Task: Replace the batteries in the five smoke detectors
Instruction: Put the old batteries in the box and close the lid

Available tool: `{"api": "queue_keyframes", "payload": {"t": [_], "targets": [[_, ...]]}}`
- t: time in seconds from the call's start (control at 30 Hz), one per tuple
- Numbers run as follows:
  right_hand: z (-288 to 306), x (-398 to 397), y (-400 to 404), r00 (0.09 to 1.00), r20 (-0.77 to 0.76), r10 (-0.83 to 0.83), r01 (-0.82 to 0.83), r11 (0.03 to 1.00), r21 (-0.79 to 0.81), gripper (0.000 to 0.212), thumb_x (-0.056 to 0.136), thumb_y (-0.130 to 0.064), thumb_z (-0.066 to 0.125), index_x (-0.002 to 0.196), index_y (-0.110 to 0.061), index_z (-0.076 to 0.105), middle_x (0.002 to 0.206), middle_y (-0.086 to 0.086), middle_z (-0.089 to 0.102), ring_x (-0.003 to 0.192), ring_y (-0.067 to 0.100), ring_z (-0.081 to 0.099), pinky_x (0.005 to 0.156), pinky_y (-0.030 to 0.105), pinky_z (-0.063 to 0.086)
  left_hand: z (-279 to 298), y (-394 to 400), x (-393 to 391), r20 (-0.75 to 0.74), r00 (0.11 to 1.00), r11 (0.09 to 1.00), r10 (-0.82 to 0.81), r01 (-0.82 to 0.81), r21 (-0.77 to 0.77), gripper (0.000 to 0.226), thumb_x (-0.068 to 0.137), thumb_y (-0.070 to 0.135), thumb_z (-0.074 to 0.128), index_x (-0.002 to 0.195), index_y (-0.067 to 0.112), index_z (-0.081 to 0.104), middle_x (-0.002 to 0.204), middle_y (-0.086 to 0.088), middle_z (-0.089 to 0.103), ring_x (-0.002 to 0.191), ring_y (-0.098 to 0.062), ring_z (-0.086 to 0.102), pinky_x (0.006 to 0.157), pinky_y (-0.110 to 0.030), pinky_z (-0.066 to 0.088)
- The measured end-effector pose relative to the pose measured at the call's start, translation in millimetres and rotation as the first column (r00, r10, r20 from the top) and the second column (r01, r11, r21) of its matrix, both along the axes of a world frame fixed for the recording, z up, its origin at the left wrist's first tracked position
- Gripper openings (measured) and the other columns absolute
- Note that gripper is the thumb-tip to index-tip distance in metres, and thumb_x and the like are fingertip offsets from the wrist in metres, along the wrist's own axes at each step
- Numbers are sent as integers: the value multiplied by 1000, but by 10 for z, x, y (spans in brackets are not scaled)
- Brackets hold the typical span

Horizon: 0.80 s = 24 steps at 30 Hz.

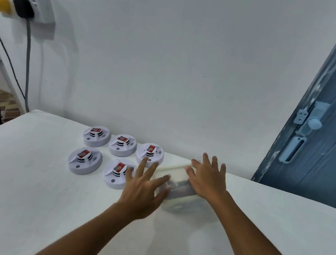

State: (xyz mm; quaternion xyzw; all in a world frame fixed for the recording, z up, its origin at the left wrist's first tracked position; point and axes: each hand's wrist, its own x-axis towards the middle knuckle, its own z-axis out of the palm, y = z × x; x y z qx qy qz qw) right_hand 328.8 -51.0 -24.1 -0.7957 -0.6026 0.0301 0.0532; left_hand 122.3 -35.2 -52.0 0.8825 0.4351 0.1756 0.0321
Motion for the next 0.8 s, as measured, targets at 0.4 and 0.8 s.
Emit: {"api": "queue_keyframes", "payload": {"t": [0.4,0.8], "targets": [[-113,-229,-514,980,-97,-173,177,983,44,74,96,-61,19,150,-11,26,162,8,3,149,29,0,119,51,6,92,327,-45,-177,946,957,-270,244,-155,110,61,93,-7,153,34,13,160,9,-9,144,-19,-27,115,-60,-11],[-97,-153,-713,962,-219,162,-130,980,151,85,78,-76,45,144,-22,42,156,-4,30,145,14,22,117,31,18,166,351,-135,-33,893,885,-449,440,-150,119,60,88,42,148,9,31,160,-4,20,149,-15,9,116,-25,5]]}}
